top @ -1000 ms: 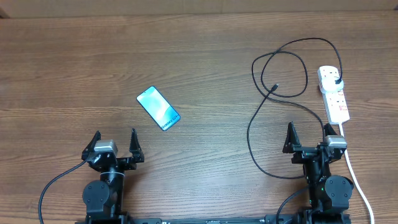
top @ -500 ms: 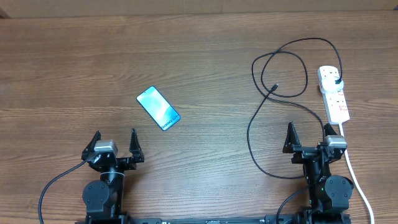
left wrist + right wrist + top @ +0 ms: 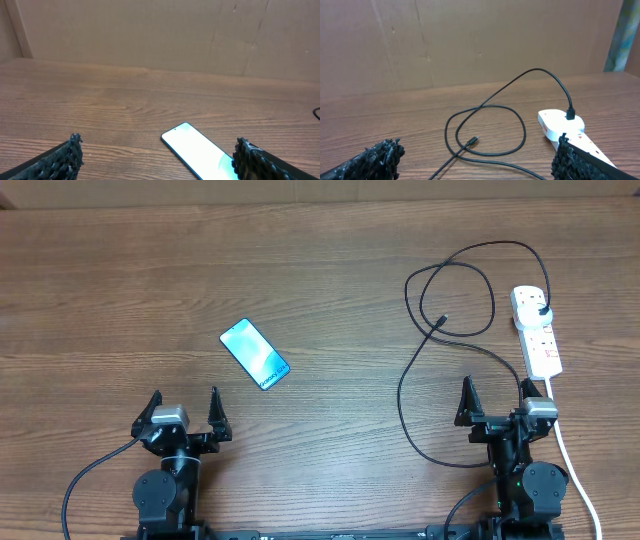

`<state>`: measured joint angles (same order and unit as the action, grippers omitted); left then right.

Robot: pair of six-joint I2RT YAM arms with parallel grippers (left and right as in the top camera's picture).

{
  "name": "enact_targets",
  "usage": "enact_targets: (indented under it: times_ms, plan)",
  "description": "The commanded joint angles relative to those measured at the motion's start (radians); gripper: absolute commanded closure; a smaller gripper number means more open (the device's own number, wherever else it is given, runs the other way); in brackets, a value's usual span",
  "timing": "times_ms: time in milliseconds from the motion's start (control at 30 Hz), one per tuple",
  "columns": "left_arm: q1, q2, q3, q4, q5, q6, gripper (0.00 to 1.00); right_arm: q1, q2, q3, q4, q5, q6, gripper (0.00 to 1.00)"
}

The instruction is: Plug charger to phone and switch on socket

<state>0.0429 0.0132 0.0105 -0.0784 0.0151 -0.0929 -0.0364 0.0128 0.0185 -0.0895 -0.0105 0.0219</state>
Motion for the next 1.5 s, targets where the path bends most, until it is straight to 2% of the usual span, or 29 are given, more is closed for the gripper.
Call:
enact_targets:
  times_ms: [0,200,633,900,1133,1267,1467]
  plan:
    - [-0.002,-0.001,-0.006,0.001,0.001,0.03,0.0,0.008,-0.007,-0.011,0.006,0.01,-0.005,0.0]
    - [-0.004,-0.001,-0.006,0.001,0.008,0.015,0.0,0.008,-0.007,-0.011,0.006,0.01,-0.005,0.0]
    - [-0.004,-0.001,0.0,-0.004,0.038,-0.169,0.0,0.008,-0.007,-0.011,0.006,0.01,-0.005,0.0]
    - [-0.004,0.041,0.161,-0.247,0.034,-0.155,0.0,0.008,-0.007,-0.011,0.006,0.01,-0.005,0.0]
    - [-0.004,0.273,0.383,-0.305,0.042,-0.148,0.0,0.008,-0.007,-0.011,0.006,0.01,-0.005,0.0]
    - [-0.004,0.539,0.581,-0.348,0.112,-0.147,0.0,0.008,-0.007,-0.011,0.006,0.01,-0.005,0.0]
    - [-0.026,0.838,0.888,-0.563,0.135,-0.146,0.0,0.008,-0.007,-0.011,0.006,0.01,-0.005,0.0]
